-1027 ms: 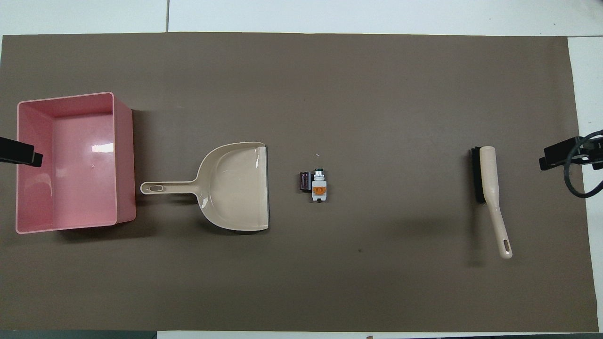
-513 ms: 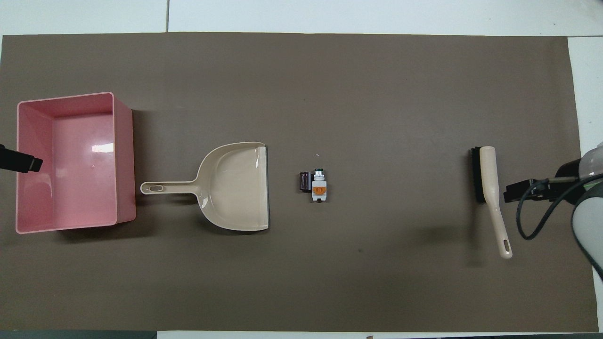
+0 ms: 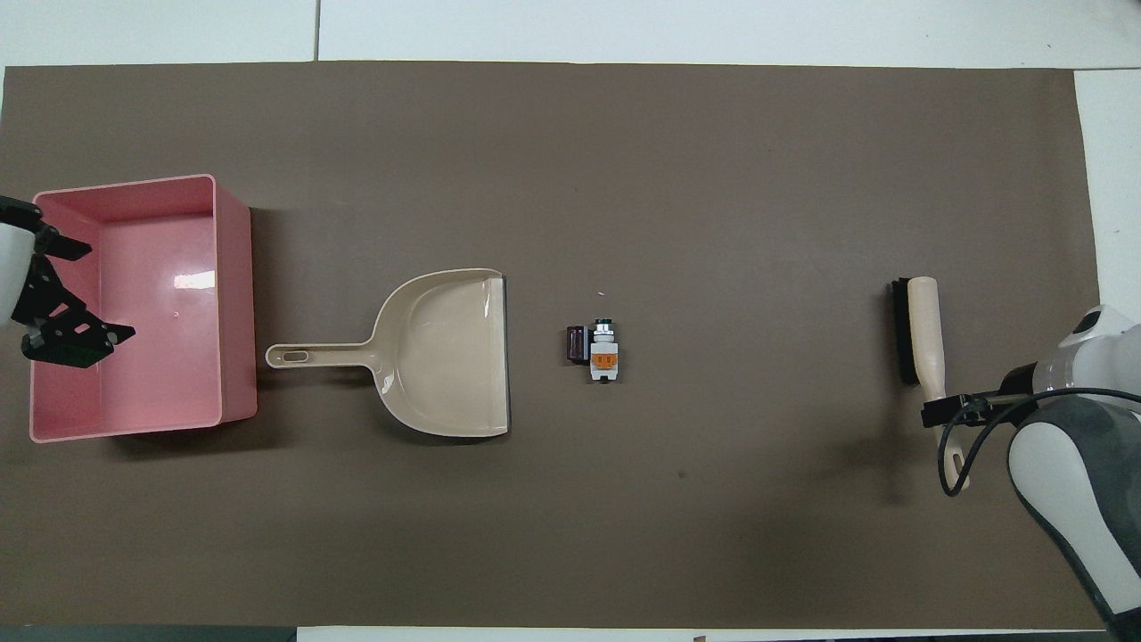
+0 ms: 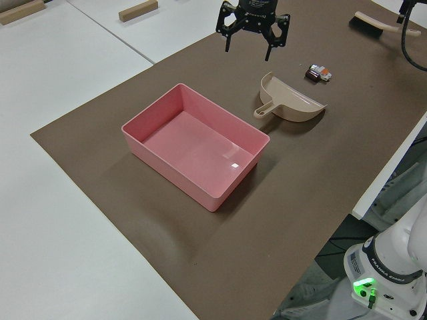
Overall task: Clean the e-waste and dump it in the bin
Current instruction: 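Grasp the dustpan handle with the left gripper while the right gripper reaches the brush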
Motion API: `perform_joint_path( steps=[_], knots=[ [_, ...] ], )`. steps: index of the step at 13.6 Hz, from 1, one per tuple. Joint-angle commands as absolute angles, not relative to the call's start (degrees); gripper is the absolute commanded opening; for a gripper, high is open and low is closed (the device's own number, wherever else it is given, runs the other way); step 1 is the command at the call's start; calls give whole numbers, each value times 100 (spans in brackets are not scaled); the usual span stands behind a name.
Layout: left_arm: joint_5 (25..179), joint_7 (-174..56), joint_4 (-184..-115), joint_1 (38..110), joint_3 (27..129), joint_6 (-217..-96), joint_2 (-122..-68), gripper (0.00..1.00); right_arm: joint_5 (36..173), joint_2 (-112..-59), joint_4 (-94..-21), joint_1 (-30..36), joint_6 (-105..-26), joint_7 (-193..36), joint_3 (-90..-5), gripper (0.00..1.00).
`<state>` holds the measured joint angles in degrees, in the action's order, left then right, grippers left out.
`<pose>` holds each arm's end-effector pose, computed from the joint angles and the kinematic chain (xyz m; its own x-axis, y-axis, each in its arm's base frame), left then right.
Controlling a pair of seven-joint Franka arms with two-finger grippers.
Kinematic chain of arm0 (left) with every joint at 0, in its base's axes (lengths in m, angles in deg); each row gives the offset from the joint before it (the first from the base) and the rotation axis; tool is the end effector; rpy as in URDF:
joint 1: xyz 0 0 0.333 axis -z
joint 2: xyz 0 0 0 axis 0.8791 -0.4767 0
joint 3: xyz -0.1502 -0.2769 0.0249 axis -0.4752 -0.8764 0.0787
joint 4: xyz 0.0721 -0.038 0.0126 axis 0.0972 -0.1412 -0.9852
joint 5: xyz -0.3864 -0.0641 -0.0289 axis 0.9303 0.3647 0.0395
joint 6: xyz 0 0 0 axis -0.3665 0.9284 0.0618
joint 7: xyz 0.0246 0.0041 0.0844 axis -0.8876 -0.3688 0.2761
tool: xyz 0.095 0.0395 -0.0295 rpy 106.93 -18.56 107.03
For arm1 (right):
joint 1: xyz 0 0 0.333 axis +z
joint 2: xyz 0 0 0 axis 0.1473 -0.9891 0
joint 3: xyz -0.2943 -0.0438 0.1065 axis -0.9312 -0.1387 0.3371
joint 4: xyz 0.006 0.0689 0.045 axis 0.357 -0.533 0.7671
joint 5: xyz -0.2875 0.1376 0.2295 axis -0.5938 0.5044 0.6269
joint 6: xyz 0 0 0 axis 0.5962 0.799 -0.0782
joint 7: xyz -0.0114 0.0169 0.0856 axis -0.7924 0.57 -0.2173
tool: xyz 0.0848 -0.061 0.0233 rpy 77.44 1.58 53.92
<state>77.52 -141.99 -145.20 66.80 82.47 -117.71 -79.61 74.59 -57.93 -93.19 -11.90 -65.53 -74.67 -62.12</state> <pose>0.5297 -0.0377 0.5736 0.3164 -0.9485 0.0176 -0.9486 -0.3165 -0.0063 0.4304 -0.0830 0.3740 0.9866 0.0306 -0.1602 0.0196 -0.9974 -0.0700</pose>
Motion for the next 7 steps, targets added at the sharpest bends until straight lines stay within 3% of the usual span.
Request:
perform_joint_path(
  steps=[1, 7],
  knots=[
    [7693, -14914, -15253, 7180, 8280, -12464, -7722, 99, 7530, -5756, -9565, -1295, -6798, -7253, -6186, 99],
    [7693, -14731, -16212, 7743, 8271, -13669, -8099, 99, 7530, -6002, -9706, -1313, -7167, -6980, -6186, 86]
  ],
)
